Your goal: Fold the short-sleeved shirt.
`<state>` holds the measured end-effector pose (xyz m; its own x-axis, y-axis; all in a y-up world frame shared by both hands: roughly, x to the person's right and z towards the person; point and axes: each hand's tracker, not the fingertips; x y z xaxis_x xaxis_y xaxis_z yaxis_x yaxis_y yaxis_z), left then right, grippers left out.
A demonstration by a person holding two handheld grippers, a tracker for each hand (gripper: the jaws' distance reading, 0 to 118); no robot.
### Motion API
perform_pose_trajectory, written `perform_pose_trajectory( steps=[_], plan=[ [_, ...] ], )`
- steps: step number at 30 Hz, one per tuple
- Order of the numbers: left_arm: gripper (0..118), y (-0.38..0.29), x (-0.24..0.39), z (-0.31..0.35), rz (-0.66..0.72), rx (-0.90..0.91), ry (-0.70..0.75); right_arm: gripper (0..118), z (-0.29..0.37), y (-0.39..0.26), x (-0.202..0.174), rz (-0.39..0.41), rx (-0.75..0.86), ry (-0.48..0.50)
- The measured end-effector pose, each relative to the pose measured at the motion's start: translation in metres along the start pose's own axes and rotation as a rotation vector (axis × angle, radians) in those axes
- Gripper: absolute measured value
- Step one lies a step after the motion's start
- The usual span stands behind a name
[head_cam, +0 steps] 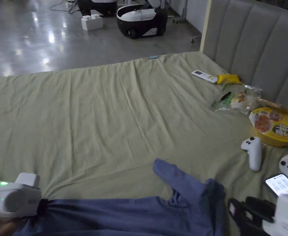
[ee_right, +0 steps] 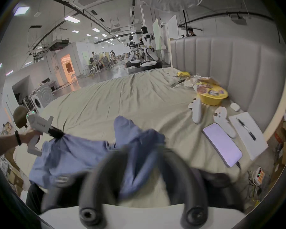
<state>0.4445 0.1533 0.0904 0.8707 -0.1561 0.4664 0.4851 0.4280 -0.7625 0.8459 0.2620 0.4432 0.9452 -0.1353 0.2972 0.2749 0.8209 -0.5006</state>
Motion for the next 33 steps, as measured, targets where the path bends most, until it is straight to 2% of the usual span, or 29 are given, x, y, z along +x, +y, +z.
perform_pose_trajectory(
  steps=[1,2,5,8,10,11,13,14,16,17,18,19,21,22,23,26,30,33],
  plan=[
    [9,0.002,0.001,-0.001,-0.030,-0.011,0.005,76,-0.019,0.006,0.006,-0.013,-0.021,0.025],
    [9,0.003,0.007,0.007,-0.036,-0.017,0.011,91,-0.038,0.011,0.011,-0.021,-0.041,0.035],
    [9,0.004,0.012,0.009,-0.045,-0.026,0.021,92,-0.086,0.022,0.019,0.003,-0.135,0.079],
    [9,0.001,0.014,0.013,-0.052,-0.024,0.021,92,-0.119,0.022,0.026,0.112,-0.176,0.059],
    [9,0.001,0.007,0.009,-0.048,-0.017,0.011,92,-0.132,0.021,0.040,0.052,-0.175,0.020],
    [9,0.002,0.004,0.008,-0.034,-0.014,-0.001,91,-0.140,0.021,0.050,-0.032,-0.198,0.008],
    [9,0.003,0.000,0.008,-0.008,-0.014,-0.020,83,-0.151,0.019,0.062,-0.121,-0.251,0.032],
    [9,0.002,-0.001,0.010,0.002,-0.016,-0.028,76,-0.156,0.016,0.063,-0.115,-0.272,0.040],
    [9,0.003,-0.002,0.010,0.018,-0.019,-0.038,74,-0.162,0.010,0.056,-0.034,-0.302,0.048],
    [9,0.003,-0.002,0.010,0.025,-0.020,-0.040,69,-0.167,0.004,0.049,0.020,-0.332,0.040],
    [9,0.003,-0.002,0.011,0.026,-0.020,-0.040,59,-0.171,0.001,0.044,0.059,-0.360,0.031],
    [9,0.002,-0.001,0.011,0.025,-0.020,-0.038,49,-0.172,-0.003,0.037,0.108,-0.357,-0.030],
    [9,0.000,0.002,0.013,0.019,-0.012,-0.027,42,-0.168,0.000,0.033,0.084,-0.330,-0.017],
    [9,-0.002,0.004,0.012,0.012,-0.003,-0.017,29,-0.164,0.002,0.034,0.059,-0.325,-0.026],
    [9,-0.005,0.006,0.013,0.005,0.015,-0.004,7,-0.161,0.002,0.034,0.046,-0.316,-0.020],
    [7,-0.012,0.002,0.020,-0.009,0.054,0.008,7,-0.148,0.005,0.032,0.039,-0.299,-0.016],
    [6,-0.036,-0.039,0.094,0.215,0.307,-0.116,7,-0.098,0.027,0.018,0.062,-0.143,0.019],
    [6,-0.066,-0.067,0.169,0.292,0.444,-0.197,7,-0.051,0.057,0.005,0.061,-0.022,0.056]
  ],
)
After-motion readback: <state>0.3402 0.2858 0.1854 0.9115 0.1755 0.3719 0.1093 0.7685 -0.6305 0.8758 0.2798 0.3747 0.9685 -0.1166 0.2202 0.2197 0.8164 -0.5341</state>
